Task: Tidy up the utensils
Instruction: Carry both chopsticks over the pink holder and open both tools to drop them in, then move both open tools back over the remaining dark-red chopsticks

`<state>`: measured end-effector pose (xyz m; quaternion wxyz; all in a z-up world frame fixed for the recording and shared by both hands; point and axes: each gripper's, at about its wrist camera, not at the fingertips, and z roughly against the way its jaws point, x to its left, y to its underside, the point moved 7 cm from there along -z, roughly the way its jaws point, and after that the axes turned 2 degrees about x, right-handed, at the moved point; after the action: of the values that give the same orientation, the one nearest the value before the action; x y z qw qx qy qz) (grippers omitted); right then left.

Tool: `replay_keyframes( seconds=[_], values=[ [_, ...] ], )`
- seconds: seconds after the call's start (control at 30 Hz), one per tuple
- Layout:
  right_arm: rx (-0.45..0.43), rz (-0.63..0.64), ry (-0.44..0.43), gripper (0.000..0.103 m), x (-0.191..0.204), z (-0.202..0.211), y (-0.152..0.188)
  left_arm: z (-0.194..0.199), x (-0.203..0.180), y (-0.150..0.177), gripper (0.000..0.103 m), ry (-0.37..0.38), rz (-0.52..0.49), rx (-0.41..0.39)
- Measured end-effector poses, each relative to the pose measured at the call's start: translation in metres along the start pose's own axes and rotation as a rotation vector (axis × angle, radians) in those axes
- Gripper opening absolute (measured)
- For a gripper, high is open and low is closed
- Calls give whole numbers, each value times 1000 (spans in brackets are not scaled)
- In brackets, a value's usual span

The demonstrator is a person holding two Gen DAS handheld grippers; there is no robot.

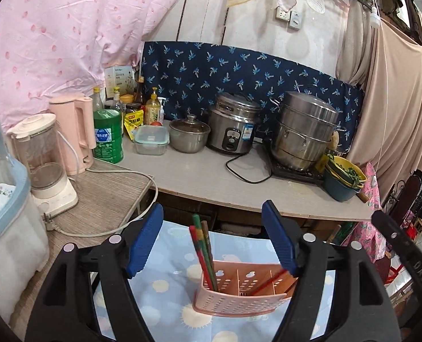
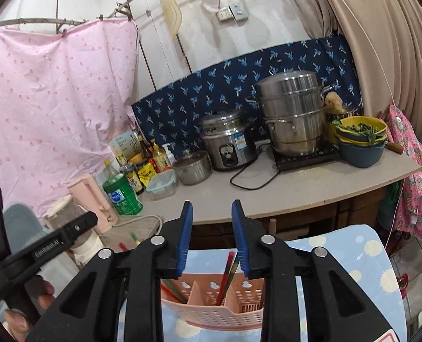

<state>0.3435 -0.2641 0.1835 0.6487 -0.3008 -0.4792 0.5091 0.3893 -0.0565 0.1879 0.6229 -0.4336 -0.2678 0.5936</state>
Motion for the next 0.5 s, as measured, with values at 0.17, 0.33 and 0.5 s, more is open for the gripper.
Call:
replay_keyframes(
  seconds=[0.17, 0.33, 0.5],
  values=[
    [-31, 3, -42, 34, 9, 46, 5, 33, 2, 14, 74, -4, -21, -8],
    [-35, 44, -54, 39, 16, 89, 28, 62, 3, 41, 77, -28, -58, 7],
    [-8, 120, -23, 40, 22, 125, 73, 86, 2, 84, 77, -48, -106, 41]
  ],
)
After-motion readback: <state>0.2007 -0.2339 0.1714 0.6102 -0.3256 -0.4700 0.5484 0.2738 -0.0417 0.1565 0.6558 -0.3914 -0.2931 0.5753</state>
